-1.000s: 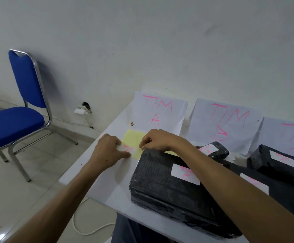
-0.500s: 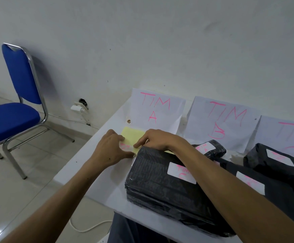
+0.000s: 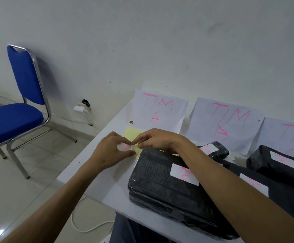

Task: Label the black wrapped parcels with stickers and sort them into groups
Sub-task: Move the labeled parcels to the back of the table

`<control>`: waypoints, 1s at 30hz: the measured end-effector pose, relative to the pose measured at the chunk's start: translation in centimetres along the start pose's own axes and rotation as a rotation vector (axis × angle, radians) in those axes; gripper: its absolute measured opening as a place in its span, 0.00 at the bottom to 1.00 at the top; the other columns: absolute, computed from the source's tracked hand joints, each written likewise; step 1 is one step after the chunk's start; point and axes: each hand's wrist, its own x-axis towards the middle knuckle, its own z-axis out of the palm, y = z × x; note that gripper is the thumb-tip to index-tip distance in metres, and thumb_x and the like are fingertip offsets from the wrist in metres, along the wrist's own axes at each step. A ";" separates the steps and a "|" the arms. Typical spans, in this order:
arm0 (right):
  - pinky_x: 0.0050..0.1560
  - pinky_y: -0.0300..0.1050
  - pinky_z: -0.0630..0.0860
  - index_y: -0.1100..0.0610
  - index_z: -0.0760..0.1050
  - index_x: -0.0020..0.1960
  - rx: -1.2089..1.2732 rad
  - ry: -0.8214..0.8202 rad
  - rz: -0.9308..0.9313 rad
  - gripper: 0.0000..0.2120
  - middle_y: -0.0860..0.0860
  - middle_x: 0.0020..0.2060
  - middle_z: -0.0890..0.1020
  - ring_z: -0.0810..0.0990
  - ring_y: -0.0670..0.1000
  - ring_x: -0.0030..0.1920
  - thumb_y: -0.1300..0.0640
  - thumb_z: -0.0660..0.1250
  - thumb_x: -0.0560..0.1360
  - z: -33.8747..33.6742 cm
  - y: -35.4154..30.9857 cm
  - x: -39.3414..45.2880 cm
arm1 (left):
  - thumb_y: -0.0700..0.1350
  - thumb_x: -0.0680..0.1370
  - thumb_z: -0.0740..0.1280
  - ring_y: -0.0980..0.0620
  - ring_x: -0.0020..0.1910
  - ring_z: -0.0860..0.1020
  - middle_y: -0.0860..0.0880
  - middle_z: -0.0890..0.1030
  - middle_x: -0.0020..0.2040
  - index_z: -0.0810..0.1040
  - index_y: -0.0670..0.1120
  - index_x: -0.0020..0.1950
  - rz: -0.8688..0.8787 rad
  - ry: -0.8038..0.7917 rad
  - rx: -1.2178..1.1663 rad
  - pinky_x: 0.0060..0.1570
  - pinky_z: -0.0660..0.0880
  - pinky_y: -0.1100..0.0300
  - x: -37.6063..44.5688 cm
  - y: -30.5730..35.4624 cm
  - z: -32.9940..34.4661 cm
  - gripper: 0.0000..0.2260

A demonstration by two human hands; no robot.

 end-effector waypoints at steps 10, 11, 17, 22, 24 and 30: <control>0.54 0.40 0.75 0.49 0.80 0.66 0.188 -0.027 0.042 0.16 0.55 0.61 0.81 0.78 0.52 0.62 0.62 0.67 0.81 -0.2 -0.4 -0.7 | 0.60 0.72 0.75 0.54 0.48 0.78 0.50 0.84 0.54 0.84 0.49 0.56 -0.014 0.069 -0.074 0.49 0.77 0.60 0.1 0.1 0.1 0.19; 0.55 0.40 0.75 0.49 0.80 0.66 0.201 -0.031 0.038 0.16 0.55 0.62 0.80 0.78 0.52 0.63 0.62 0.67 0.81 -0.2 -0.5 -0.7 | 0.58 0.72 0.75 0.54 0.48 0.79 0.50 0.84 0.54 0.84 0.48 0.56 -0.007 0.104 -0.063 0.50 0.77 0.59 0.0 0.2 0.3 0.19; 0.54 0.40 0.79 0.52 0.78 0.66 0.376 0.011 0.023 0.16 0.54 0.61 0.78 0.80 0.55 0.60 0.63 0.69 0.80 -0.2 -0.5 -0.9 | 0.49 0.80 0.69 0.53 0.38 0.82 0.48 0.88 0.46 0.88 0.45 0.50 -0.043 0.272 -0.014 0.42 0.75 0.64 -0.2 0.9 0.5 0.10; 0.58 0.49 0.80 0.56 0.78 0.62 0.434 0.120 0.081 0.14 0.55 0.60 0.81 0.84 0.59 0.58 0.51 0.71 0.80 -0.3 -0.4 -0.6 | 0.47 0.80 0.65 0.53 0.32 0.82 0.51 0.85 0.35 0.85 0.45 0.38 -0.056 0.363 -0.101 0.41 0.81 0.53 -0.2 1.9 -1.4 0.14; 0.62 0.52 0.79 0.58 0.78 0.62 0.438 0.094 0.099 0.19 0.55 0.60 0.82 0.84 0.60 0.59 0.44 0.68 0.80 -0.2 -0.6 -0.7 | 0.46 0.79 0.66 0.51 0.31 0.83 0.50 0.85 0.32 0.85 0.45 0.39 -0.099 0.377 -0.241 0.41 0.83 0.48 0.1 2.6 -2.2 0.12; 0.68 0.63 0.72 0.56 0.81 0.57 0.547 0.055 0.087 0.30 0.53 0.56 0.85 0.84 0.57 0.59 0.30 0.61 0.77 -0.5 -1.7 -1.5 | 0.51 0.80 0.68 0.56 0.36 0.83 0.51 0.87 0.40 0.87 0.47 0.44 0.001 0.417 -0.222 0.45 0.83 0.54 0.1 5.8 -3.0 0.12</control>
